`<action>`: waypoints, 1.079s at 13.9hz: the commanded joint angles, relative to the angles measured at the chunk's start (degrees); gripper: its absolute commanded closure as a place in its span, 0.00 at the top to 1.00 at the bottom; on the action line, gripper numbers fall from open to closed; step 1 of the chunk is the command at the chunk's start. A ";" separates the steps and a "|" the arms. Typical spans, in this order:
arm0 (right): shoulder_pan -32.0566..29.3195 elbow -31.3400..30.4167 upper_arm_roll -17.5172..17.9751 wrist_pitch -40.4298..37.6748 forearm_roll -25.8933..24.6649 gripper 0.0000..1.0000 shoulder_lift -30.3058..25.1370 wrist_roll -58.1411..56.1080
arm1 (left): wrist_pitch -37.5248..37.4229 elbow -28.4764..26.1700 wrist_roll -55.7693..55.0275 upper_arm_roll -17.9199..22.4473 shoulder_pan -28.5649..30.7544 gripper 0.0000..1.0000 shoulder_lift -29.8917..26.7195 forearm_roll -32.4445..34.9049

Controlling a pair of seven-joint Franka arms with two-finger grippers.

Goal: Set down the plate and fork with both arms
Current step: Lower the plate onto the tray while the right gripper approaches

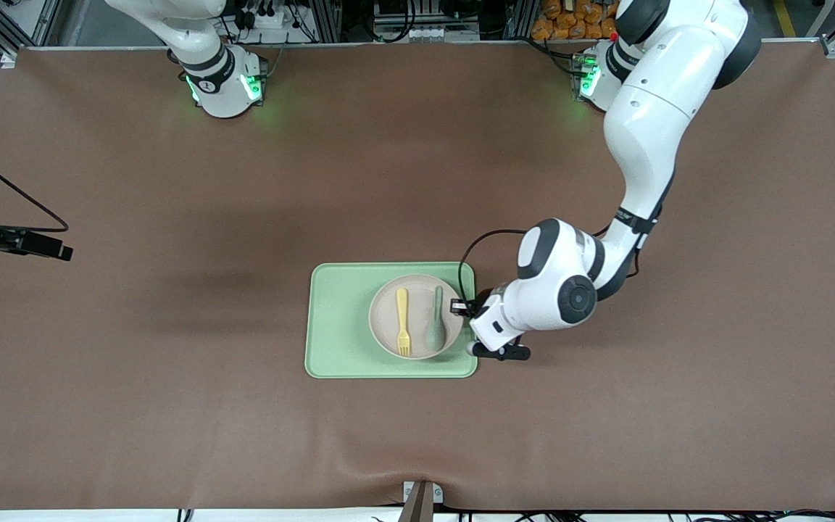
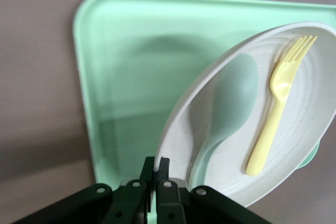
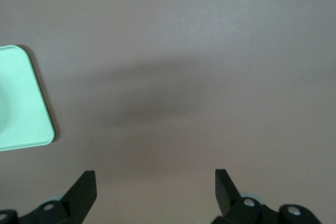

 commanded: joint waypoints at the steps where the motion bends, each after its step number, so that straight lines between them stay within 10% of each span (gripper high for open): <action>1: -0.48 0.90 0.95 0.73 1.13 1.00 2.26 0.18 | 0.70 1.92 -0.64 0.28 -0.82 0.00 1.55 -1.12; 15: 9.89 1.42 1.04 12.05 0.68 1.00 8.86 2.28 | 3.34 1.04 -3.36 0.72 -2.32 0.08 3.31 -1.12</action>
